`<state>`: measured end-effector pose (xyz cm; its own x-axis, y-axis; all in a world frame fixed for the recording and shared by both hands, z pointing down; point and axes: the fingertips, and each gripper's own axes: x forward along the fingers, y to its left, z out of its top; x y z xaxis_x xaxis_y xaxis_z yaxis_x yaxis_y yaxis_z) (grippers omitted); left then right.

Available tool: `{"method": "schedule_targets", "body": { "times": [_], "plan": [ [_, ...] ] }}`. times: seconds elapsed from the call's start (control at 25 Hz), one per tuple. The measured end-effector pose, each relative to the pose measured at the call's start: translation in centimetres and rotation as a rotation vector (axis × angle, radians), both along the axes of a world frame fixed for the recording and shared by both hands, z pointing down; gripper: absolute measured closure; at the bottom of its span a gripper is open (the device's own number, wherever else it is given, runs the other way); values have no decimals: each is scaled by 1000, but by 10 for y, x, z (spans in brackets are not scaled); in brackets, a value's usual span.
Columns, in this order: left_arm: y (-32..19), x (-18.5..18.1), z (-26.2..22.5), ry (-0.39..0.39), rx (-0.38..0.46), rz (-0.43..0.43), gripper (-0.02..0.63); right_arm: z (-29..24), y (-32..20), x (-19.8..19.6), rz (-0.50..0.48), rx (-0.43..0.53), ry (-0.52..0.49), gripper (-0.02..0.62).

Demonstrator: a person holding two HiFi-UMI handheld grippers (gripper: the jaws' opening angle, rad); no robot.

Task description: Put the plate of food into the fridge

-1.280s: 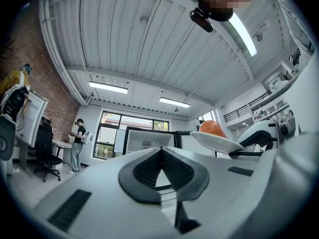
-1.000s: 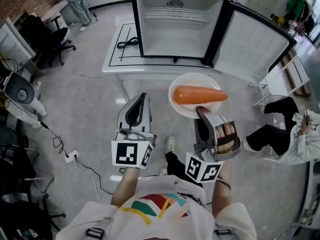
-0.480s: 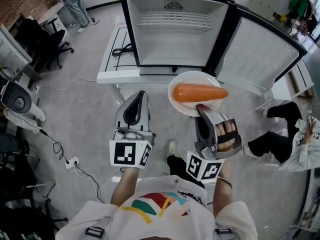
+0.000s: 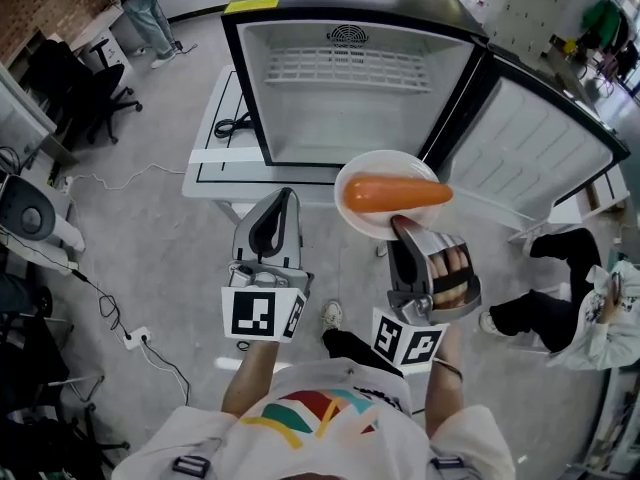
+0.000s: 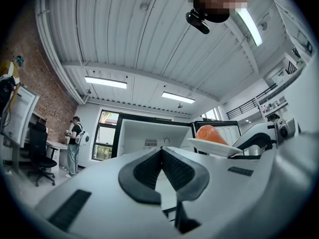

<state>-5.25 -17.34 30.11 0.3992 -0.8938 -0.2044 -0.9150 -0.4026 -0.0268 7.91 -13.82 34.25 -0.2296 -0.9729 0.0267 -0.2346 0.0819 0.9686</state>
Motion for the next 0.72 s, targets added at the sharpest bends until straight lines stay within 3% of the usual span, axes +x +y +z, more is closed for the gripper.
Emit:
{"method": "schedule_targets", "body": {
  "times": [0.48, 0.72],
  "plan": [
    [-86, 10, -8, 6, 1, -44, 600, -7, -83, 15, -32, -2, 21, 566],
    [-111, 15, -8, -8, -12, -47, 600, -19, -115, 16, -51, 40, 41, 566]
  ]
}}
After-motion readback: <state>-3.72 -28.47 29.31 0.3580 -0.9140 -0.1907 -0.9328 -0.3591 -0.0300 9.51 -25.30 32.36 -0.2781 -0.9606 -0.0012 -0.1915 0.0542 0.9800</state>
